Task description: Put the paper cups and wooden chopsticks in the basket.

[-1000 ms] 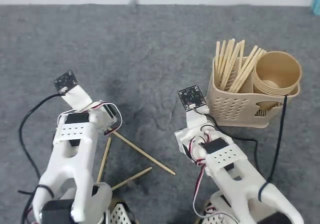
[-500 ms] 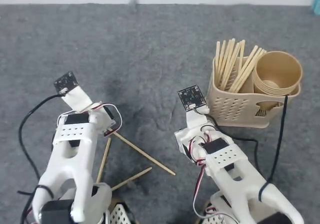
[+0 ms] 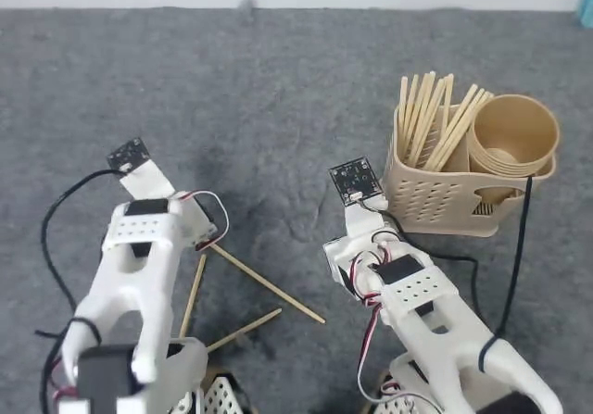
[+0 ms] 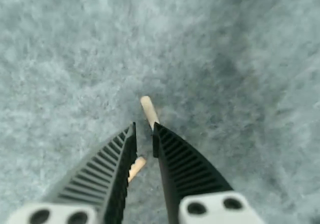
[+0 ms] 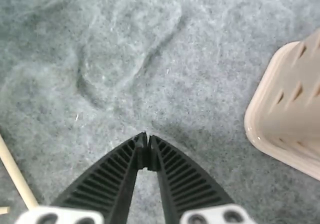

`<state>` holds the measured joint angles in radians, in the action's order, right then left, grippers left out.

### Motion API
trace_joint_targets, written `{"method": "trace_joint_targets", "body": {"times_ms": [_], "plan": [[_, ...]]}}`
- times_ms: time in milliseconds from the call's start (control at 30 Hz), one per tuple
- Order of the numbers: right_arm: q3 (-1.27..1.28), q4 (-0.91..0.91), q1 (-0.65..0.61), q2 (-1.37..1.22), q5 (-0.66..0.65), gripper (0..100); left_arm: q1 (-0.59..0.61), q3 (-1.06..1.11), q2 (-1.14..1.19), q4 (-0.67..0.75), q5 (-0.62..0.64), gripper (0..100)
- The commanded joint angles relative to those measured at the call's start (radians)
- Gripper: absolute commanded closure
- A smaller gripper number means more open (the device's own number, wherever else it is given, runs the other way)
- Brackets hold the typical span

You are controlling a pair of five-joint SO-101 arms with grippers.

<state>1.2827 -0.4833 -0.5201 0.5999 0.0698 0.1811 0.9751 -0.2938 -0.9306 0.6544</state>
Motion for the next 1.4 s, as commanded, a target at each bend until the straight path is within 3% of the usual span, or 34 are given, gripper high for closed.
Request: {"method": "trace_joint_targets", "body": {"times_ms": [0, 167, 433, 833, 1100, 1367], "plan": [[-0.068, 0.024, -0.008, -0.007, -0.014, 99.1, -0.009, -0.064, 0.043, -0.023, 0.012, 95], [-0.068, 0.024, -0.008, -0.007, -0.014, 99.1, -0.012, -0.065, 0.092, -0.018, 0.012, 95], [-0.068, 0.022, -0.008, -0.007, -0.014, 99.1, -0.023, -0.067, 0.183, 0.124, 0.014, 95], [-0.068, 0.027, -0.008, -0.007, -0.015, 99.1, -0.064, -0.097, -0.1, -0.008, 0.071, 95], [-0.068, 0.024, -0.008, -0.007, -0.015, 99.1, -0.063, -0.107, 0.048, -0.002, 0.072, 95], [-0.068, 0.024, -0.008, -0.007, -0.015, 99.1, -0.023, -0.107, 0.183, 0.097, 0.072, 95]]}}
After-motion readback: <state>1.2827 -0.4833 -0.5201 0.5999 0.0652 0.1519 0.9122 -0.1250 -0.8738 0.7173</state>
